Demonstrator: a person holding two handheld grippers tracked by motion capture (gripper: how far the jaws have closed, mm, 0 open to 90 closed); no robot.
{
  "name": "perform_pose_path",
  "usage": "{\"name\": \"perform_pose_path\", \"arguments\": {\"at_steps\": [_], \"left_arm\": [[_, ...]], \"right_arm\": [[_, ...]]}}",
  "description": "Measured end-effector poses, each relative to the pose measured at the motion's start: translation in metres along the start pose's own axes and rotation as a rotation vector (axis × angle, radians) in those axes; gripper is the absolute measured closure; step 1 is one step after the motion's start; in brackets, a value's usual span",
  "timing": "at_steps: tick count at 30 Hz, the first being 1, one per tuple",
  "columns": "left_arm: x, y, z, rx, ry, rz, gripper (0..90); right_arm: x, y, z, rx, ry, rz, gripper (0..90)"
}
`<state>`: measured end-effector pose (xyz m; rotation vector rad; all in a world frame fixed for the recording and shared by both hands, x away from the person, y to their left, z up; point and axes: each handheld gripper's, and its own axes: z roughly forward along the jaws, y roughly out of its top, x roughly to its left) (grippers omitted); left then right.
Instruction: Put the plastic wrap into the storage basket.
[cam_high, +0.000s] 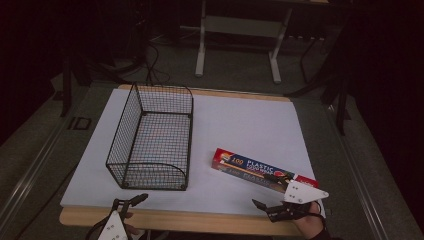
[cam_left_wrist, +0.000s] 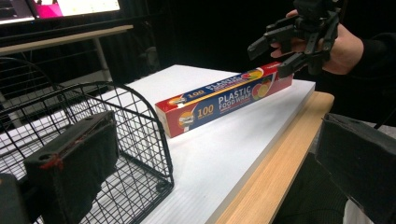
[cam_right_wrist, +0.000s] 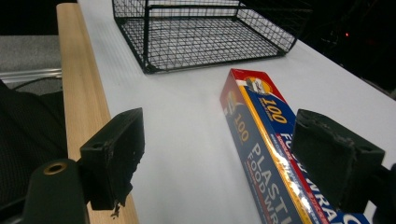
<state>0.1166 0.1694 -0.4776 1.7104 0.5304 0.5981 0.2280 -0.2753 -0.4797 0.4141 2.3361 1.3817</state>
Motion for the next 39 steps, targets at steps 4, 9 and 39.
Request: {"name": "perform_pose_path", "arguments": {"at_steps": [4,9,39], "left_arm": [[0.0,0.0,0.0,-0.001,0.002,0.001,0.2],[0.0,0.0,0.0,0.0,0.001,0.002,0.2],[0.0,0.0,0.001,0.006,-0.002,0.002,0.2]], "right_arm": [[0.002,0.001,0.001,0.009,0.011,-0.021,17.7],[0.0,0.003,0.0,0.003,0.035,0.018,17.1],[-0.061,0.04,0.009,0.152,0.044,0.093,9.8]]}}
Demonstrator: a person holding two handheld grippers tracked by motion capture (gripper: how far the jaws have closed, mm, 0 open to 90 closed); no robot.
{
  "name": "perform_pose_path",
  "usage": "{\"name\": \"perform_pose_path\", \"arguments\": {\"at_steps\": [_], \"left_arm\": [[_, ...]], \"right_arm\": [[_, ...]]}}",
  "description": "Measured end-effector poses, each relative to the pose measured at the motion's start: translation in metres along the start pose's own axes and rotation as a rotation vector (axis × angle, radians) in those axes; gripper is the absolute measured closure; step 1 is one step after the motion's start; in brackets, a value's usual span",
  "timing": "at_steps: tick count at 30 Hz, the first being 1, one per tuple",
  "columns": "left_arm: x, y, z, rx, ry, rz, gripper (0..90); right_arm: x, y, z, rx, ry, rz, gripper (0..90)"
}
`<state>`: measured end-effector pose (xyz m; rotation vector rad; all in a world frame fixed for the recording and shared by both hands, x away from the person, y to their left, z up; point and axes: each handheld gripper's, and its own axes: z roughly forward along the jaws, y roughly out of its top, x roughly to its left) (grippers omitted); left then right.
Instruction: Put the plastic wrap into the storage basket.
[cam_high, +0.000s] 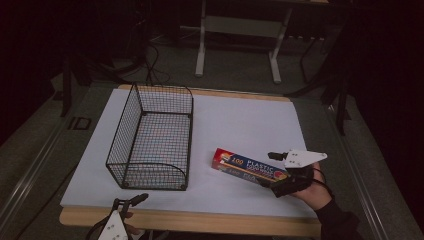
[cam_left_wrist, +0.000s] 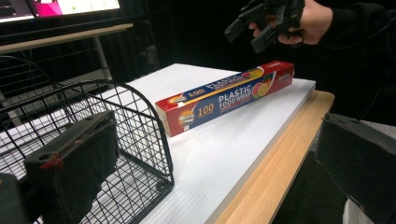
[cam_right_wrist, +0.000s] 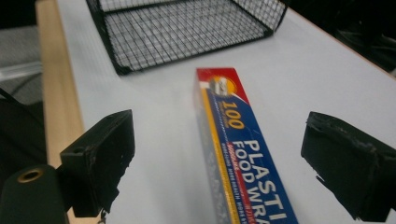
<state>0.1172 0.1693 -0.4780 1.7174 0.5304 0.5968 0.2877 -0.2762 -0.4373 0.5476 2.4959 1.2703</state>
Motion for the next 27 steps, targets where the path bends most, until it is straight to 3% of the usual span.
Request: {"name": "perform_pose_path", "arguments": {"at_steps": [4,7,8,10,16,19,27], "left_arm": [[0.0,0.0,0.0,0.002,-0.002,0.0,0.2],[0.0,0.0,0.0,0.004,-0.002,0.001,0.2],[0.0,0.0,0.0,0.004,-0.002,0.001,0.2],[0.0,0.0,0.001,0.008,0.002,0.006,0.2],[0.0,-0.001,0.001,0.009,0.001,0.004,0.2],[0.0,-0.001,0.002,0.019,0.003,0.008,0.2],[0.0,-0.001,0.002,0.019,0.0,0.007,0.2]], "right_arm": [[-0.008,-0.002,0.011,0.036,0.034,0.009,9.8],[-0.014,-0.004,0.021,0.093,0.05,0.01,10.3],[-0.014,-0.004,0.021,0.093,0.05,0.01,10.3],[-0.019,-0.009,0.031,0.146,0.062,0.006,10.3],[-0.031,-0.016,0.044,0.189,0.059,0.018,10.4],[-0.036,-0.018,0.052,0.245,0.075,0.018,10.3],[-0.048,-0.024,0.06,0.362,0.113,0.055,12.5]]}}
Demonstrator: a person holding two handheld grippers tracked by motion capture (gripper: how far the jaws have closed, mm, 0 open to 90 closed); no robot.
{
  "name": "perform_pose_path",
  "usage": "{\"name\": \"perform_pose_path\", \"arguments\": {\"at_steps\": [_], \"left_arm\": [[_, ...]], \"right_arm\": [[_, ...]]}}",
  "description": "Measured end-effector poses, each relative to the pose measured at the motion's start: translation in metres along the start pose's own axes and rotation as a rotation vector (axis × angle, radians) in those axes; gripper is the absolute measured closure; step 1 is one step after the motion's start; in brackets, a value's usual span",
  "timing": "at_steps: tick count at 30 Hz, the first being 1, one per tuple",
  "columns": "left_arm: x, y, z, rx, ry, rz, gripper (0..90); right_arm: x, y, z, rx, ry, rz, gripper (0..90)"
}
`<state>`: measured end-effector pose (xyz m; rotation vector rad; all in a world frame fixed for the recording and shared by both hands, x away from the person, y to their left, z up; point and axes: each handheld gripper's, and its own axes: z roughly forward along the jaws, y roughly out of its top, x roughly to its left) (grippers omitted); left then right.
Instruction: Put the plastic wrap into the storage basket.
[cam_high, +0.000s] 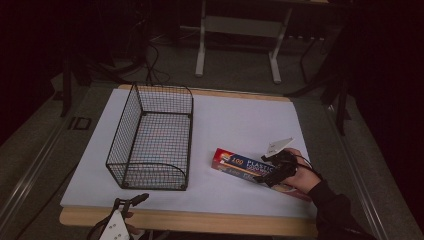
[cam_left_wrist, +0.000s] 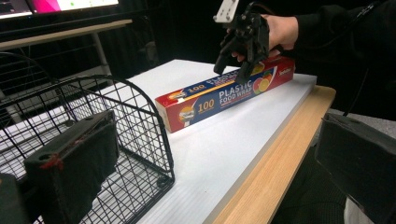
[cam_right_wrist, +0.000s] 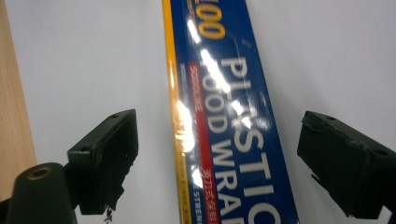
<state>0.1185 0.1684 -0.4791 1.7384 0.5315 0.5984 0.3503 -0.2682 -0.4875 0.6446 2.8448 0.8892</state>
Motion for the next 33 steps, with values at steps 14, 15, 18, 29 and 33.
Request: {"name": "perform_pose_path", "arguments": {"at_steps": [14,15,18,29,33], "left_arm": [[0.0,0.0,0.0,0.0,-0.003,0.002,0.2],[0.0,0.0,0.0,0.001,-0.002,0.002,0.2],[0.0,0.0,0.0,0.0,-0.003,0.002,0.2],[-0.001,0.0,0.001,0.006,-0.004,0.005,0.2],[-0.001,0.0,0.001,0.007,-0.005,0.004,0.2]], "right_arm": [[-0.007,0.001,0.015,0.21,0.002,0.007,22.0],[-0.007,0.002,0.015,0.217,0.004,0.008,24.2],[-0.007,0.003,0.015,0.245,0.0,-0.003,25.4],[-0.006,0.014,0.022,0.397,0.004,-0.047,36.0],[-0.005,0.017,0.022,0.42,0.0,-0.056,38.2]]}}
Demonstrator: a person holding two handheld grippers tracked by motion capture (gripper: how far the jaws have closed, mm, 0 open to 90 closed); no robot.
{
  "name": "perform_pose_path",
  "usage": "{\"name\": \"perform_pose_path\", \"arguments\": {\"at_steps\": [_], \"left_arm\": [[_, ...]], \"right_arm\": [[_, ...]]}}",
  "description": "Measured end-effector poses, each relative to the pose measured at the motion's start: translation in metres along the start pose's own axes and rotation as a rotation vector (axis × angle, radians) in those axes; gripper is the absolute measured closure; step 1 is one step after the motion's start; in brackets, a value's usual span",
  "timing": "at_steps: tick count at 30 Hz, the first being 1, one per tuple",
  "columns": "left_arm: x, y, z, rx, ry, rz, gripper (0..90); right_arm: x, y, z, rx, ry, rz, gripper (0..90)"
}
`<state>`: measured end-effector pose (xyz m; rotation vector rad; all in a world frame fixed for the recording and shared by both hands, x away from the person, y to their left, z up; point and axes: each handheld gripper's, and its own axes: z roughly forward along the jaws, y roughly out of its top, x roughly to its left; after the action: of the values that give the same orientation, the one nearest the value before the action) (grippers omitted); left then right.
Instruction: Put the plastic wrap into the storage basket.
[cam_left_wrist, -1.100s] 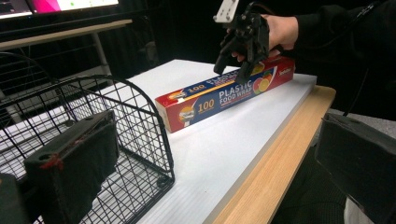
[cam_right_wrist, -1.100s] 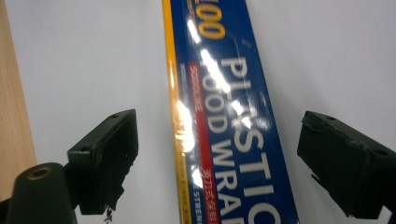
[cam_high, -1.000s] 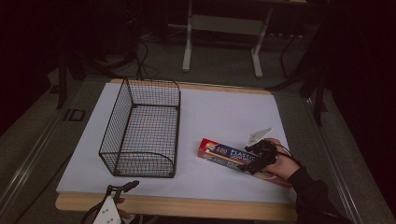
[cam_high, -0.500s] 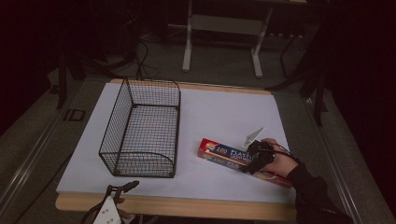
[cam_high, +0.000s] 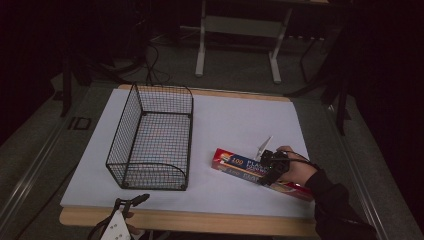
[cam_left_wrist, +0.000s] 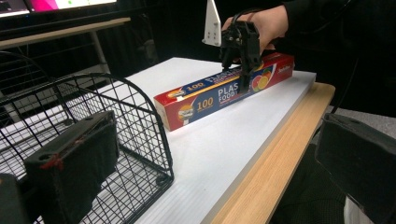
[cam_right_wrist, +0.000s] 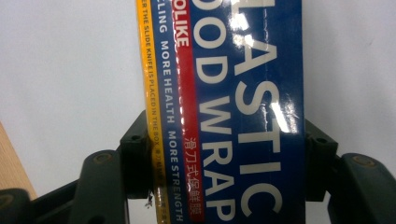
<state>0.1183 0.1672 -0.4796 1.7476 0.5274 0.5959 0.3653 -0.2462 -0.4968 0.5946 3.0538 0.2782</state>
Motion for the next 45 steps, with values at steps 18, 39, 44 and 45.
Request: {"name": "perform_pose_path", "arguments": {"at_steps": [18,39,44,45], "left_arm": [[0.001,0.0,0.0,-0.005,-0.002,-0.003,0.2],[0.001,0.0,-0.001,-0.005,-0.001,-0.001,0.2],[0.0,0.0,-0.001,-0.008,-0.002,-0.001,0.2],[0.0,0.0,-0.001,-0.008,-0.002,0.0,0.2]], "right_arm": [[-0.004,-0.001,-0.028,-0.142,-0.064,0.18,39.5],[0.006,0.031,-0.066,-0.338,-0.129,0.485,39.5],[0.012,0.045,-0.066,-0.359,-0.159,0.521,39.6],[0.013,0.048,-0.066,-0.367,-0.158,0.527,39.5]]}}
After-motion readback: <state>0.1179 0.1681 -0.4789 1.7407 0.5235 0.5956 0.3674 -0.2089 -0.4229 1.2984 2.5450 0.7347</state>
